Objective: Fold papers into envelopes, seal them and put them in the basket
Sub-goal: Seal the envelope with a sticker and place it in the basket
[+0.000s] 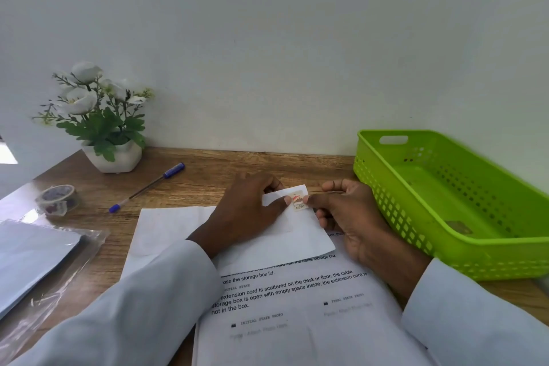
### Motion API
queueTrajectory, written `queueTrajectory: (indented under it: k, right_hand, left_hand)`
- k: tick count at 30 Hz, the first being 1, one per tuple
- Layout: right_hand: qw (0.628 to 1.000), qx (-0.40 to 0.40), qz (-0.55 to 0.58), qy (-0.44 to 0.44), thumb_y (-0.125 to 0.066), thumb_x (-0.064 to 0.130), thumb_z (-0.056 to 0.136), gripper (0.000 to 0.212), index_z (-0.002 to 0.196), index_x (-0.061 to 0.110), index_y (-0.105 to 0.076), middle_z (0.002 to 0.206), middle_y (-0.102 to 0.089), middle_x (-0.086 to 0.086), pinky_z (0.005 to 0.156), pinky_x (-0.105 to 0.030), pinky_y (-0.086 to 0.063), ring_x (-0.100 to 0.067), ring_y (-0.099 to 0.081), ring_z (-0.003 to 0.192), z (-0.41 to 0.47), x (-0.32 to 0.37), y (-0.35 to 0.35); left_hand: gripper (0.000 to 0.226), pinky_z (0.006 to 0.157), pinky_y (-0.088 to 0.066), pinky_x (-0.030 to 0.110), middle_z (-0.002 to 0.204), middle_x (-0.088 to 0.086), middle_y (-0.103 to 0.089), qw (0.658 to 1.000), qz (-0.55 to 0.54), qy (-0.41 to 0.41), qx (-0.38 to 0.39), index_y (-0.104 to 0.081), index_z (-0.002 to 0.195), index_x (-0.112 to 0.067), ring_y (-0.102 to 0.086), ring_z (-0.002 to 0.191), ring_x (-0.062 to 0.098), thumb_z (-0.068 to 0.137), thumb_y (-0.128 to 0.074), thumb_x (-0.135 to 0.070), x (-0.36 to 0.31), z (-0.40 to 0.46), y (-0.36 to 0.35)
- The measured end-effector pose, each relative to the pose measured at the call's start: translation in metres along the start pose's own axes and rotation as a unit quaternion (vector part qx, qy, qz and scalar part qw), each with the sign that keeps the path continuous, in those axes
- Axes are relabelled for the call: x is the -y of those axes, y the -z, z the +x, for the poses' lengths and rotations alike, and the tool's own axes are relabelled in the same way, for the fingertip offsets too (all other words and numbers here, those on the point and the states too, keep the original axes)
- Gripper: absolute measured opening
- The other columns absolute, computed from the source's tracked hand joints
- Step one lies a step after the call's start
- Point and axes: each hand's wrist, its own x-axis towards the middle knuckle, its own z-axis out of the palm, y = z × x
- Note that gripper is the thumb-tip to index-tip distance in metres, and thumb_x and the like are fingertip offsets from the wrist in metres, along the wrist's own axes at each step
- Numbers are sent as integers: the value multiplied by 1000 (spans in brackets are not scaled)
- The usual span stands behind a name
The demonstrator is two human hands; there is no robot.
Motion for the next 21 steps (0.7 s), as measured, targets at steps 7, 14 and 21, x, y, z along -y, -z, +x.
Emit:
queueTrajectory:
  k: [7,14,21]
  right_hand:
    - [1000,-14,-6,17,-75,-7,74,32,91,9,-55,41,-54,0,34,-18,-39,-8,-43,30,-1,-3,-1]
    - [999,-16,-13,34,-75,-8,74,30,91,8,-56,56,-56,-5,34,-17,-38,-5,-45,32,-2,-4,-3]
    - [995,-18,-42,88,-85,-2,66,31,83,6,-61,55,-57,-1,37,-22,-39,-8,-48,36,-1,-12,-6]
  left_hand:
    - [20,69,-35,30,72,-15,-59,999,3,-13,-29,-62,82,-26,-51,80,18,84,-66,-45,-1,0,-2]
    - [22,70,-38,32,74,-14,-60,999,14,-15,-33,-62,82,-25,-53,83,19,84,-66,-47,-2,-1,-2]
    - [24,77,-39,33,83,-16,-61,998,37,-13,-46,-62,86,-25,-46,92,15,84,-64,-49,-4,-5,-3]
